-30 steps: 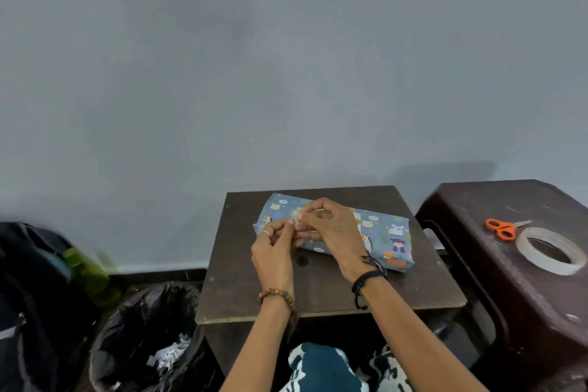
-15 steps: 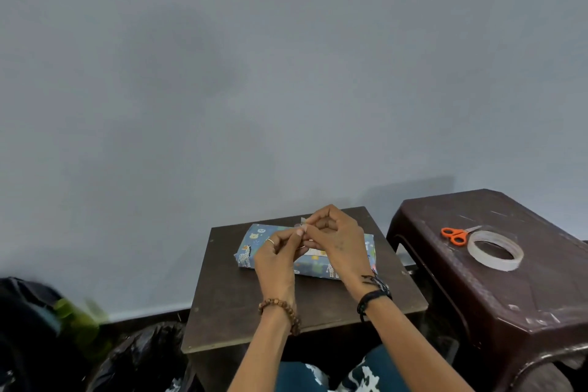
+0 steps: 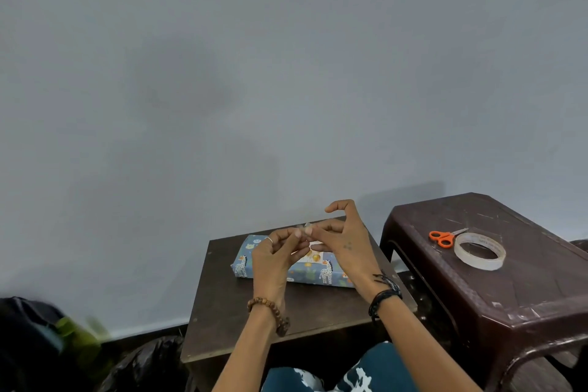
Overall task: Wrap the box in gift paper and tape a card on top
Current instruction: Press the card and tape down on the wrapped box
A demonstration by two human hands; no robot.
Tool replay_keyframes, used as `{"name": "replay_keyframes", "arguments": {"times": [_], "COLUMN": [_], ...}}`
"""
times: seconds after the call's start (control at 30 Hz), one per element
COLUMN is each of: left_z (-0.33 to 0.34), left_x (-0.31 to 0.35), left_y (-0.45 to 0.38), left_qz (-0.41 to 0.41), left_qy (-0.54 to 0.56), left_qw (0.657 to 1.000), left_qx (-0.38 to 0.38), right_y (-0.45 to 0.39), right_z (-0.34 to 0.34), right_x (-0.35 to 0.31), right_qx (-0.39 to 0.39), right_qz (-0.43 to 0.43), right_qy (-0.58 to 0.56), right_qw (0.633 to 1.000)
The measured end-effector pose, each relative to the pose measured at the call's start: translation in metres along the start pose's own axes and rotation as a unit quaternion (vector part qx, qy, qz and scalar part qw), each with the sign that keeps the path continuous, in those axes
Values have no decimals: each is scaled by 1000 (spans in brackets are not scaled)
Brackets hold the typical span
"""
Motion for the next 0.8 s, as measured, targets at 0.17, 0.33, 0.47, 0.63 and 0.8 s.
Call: {"name": "replay_keyframes", "arguments": {"times": [0.17,0.33,0.47,0.63,0.8], "left_z": [1,3,3,4,3], "left_x": [5,13,23,29,29], "left_y": [1,-3,-4,-4,0], "left_qz": [3,24,112,259,254], "left_qy": [-24,-51,-130,-218,-196], "left_qw": [999,994,980,939,946], "left_qx": [-39,-88,-99,-66,-43], "right_y": [-3,-6,-8,-7,2], "right_z": [-6,-12,-12,-4,5], "right_x": [-7,-19,-31,-37,-36], "right_qx": [-22,-63,-70,-30,33], "right_qz": [4,19,39,28,-19], "right_qy": [21,46,65,56,55], "right_qw": [1000,997,995,998,998]}}
Point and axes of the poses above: each hand's wrist, its own y-axis away from the middle knuckle, its own z-axis out of the palm, x = y × z, the point moved 2 cm from there along -y, towards the middle knuckle, and after that the axes turned 13 degrees about x, right-handed, at the moved point
